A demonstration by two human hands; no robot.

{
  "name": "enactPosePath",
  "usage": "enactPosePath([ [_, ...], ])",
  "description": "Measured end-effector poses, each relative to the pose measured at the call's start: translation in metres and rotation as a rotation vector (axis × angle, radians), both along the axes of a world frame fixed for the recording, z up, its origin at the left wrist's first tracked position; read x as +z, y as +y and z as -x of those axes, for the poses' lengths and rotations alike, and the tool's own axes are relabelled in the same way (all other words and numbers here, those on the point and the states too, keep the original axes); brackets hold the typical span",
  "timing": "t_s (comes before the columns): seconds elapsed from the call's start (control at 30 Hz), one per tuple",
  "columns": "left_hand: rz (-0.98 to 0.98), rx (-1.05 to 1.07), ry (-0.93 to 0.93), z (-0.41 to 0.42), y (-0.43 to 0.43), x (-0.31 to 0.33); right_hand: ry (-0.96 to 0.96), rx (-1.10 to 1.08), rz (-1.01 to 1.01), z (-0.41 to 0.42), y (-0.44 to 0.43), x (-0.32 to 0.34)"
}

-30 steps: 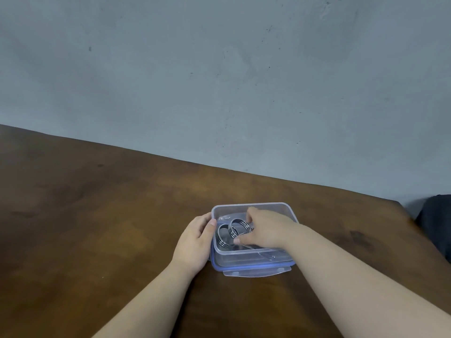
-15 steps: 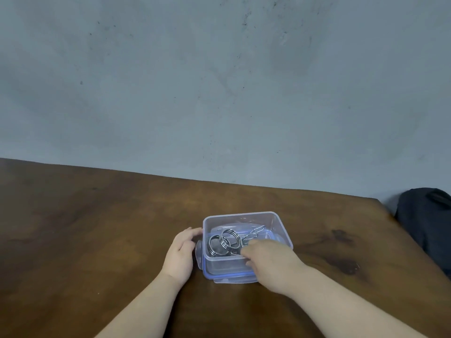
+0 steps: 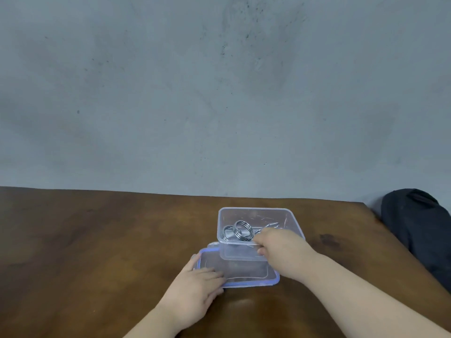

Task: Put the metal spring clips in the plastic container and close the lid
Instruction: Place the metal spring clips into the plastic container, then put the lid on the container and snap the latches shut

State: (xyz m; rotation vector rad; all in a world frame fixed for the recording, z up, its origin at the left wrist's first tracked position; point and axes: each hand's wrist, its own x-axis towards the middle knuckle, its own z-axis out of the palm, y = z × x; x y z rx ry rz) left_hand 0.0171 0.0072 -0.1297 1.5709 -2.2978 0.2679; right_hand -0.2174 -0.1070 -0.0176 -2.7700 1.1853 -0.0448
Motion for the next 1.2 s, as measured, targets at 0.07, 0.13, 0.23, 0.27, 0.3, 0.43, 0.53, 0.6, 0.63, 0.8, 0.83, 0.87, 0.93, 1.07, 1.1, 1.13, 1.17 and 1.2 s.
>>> enactPosePath([
  [0.07, 0.084, -0.075, 0.137, -0.002, 0.007, 0.024, -0.001, -0.01, -0.029, 0.005, -0.002, 0.0],
  [0.13, 0.13, -0.101, 0.259, -0.002, 0.016, 0.053, -0.013, -0.009, -0.055, 0.009, -0.002, -0.002],
  [0.23, 0.16, -0.124, 0.423, -0.002, 0.028, 0.089, 0.0, 0.03, -0.084, 0.014, 0.002, -0.01],
  [0.27, 0.148, -0.119, 0.509, -0.001, 0.029, 0.097, 0.024, 0.042, -0.099, 0.014, 0.004, -0.013],
  [0.3, 0.133, -0.103, 0.594, 0.001, 0.03, 0.104, 0.038, 0.067, -0.114, 0.014, 0.004, -0.018],
  [0.43, 0.059, 0.001, 0.823, 0.013, 0.015, 0.115, -0.042, 0.044, -0.269, 0.021, 0.001, -0.034],
  [0.53, -0.036, 0.088, 0.925, 0.02, -0.005, 0.119, -0.388, -0.075, -0.447, 0.032, 0.003, -0.022],
  [0.6, -0.112, 0.153, 0.97, 0.023, -0.019, 0.121, -0.872, -0.312, -0.686, 0.043, -0.003, -0.013],
  [0.63, -0.142, 0.183, 0.973, 0.025, -0.027, 0.123, -1.074, -0.384, -0.811, 0.05, -0.005, -0.006],
  [0.8, -0.268, 0.257, 0.998, 0.043, -0.068, 0.127, -1.261, -0.391, -0.708, 0.062, -0.009, -0.002],
  [0.83, -0.282, 0.259, 1.058, 0.044, -0.076, 0.126, -1.211, -0.409, -0.553, 0.061, -0.011, -0.004],
  [0.87, -0.286, 0.26, 1.135, 0.043, -0.082, 0.125, -1.196, -0.444, -0.484, 0.06, -0.016, -0.009],
  [0.93, -0.295, 0.277, 1.226, 0.036, -0.09, 0.118, -1.236, -0.494, -0.514, 0.06, -0.028, -0.018],
  [1.07, -0.379, 0.404, 1.099, 0.024, -0.088, 0.09, -1.123, -0.659, -0.515, 0.059, -0.05, -0.035],
  [1.1, -0.379, 0.442, 1.07, 0.023, -0.088, 0.084, -1.084, -0.693, -0.472, 0.057, -0.053, -0.038],
  [1.13, -0.371, 0.477, 1.066, 0.023, -0.088, 0.078, -1.043, -0.718, -0.433, 0.054, -0.055, -0.039],
  [1.17, -0.366, 0.513, 1.079, 0.025, -0.087, 0.076, -0.987, -0.739, -0.395, 0.051, -0.058, -0.041],
  [1.2, -0.365, 0.547, 1.096, 0.026, -0.089, 0.074, -0.908, -0.749, -0.363, 0.048, -0.06, -0.042],
])
